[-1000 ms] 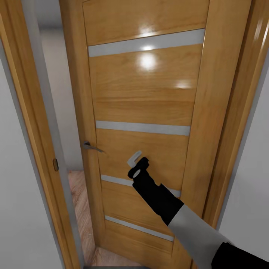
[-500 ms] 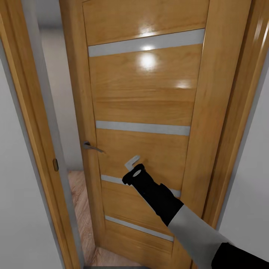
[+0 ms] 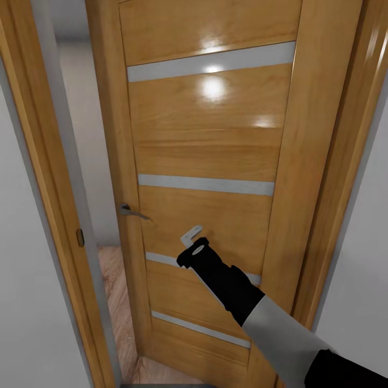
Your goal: Move the two storage containers from the living room to the garage. In the garage, place one container on the floor and stack the other container on top of it (either order is fine).
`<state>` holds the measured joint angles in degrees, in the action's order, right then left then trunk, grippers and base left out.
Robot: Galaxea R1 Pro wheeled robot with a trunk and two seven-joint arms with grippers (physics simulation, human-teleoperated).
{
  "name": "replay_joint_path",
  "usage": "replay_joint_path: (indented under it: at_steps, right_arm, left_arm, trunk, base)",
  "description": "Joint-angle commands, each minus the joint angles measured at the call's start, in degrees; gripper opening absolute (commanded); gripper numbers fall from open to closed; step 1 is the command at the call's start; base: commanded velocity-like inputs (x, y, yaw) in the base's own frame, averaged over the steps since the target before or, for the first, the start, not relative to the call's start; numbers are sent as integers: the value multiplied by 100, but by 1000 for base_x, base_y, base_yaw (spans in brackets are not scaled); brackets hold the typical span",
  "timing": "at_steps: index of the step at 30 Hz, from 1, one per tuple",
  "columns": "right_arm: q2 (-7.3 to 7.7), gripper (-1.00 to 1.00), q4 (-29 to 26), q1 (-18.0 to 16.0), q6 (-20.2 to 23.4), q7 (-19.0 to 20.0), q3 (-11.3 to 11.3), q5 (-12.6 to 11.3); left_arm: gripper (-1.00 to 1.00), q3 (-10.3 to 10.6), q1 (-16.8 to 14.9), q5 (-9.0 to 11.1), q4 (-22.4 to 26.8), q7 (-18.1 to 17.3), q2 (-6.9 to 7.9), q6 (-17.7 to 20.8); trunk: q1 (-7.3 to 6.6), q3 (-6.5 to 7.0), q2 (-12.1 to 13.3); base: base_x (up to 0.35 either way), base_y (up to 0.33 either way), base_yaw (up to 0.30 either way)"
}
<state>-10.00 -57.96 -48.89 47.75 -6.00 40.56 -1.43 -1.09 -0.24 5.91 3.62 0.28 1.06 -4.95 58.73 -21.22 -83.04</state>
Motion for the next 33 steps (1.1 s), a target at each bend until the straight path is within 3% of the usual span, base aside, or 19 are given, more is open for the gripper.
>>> replay_joint_path:
  at_steps: [1, 13, 17, 21, 23, 25, 28, 33]
  right_arm:
    - [0, 100, -4, -6, 22, -35, 9, -10]
    - [0, 100, -20, -6, -66, -316, 85, 56]
    - [0, 100, -6, -6, -103, -468, 317, 49]
    - [0, 100, 116, -6, -108, -520, 390, 29]
    - [0, 100, 615, -69, -157, -652, 387, 26]
    - [0, 100, 1096, -350, -334, -700, 346, -8]
    - [0, 100, 2254, -994, -763, -721, 126, -131]
    - [0, 100, 2858, -1353, -990, -725, -15, -468]
  left_arm:
    - [100, -5, -2, 50, -2, -3, -1, -13]
    - [100, 12, -2, 42, -2, -71, -1, -11]
    - [100, 4, -2, 34, -2, -72, -1, -14]
    - [100, 4, -2, 33, -2, -72, -1, -14]
    - [100, 4, -2, 33, -2, -70, -1, -14]
    - [100, 4, -2, 33, -2, -66, -1, -14]
    - [100, 4, -2, 33, -3, -63, -1, -14]
    - [100, 4, -2, 33, -2, -63, -1, -14]
  trunk:
    - [0, -7, -4]
    - [0, -7, -4]
    - [0, -7, -4]
    - [0, -7, -4]
    - [0, -7, -4]
    - [0, -7, -4]
    - [0, -7, -4]
    - [0, -7, -4]
  base:
    - [20, 0, 0]
    - [259, 0, 0]
    - [52, 0, 0]
    - [8, 0, 0]
    - [1, 0, 0]
    - [0, 0, 0]
    - [0, 0, 0]
    - [0, 0, 0]
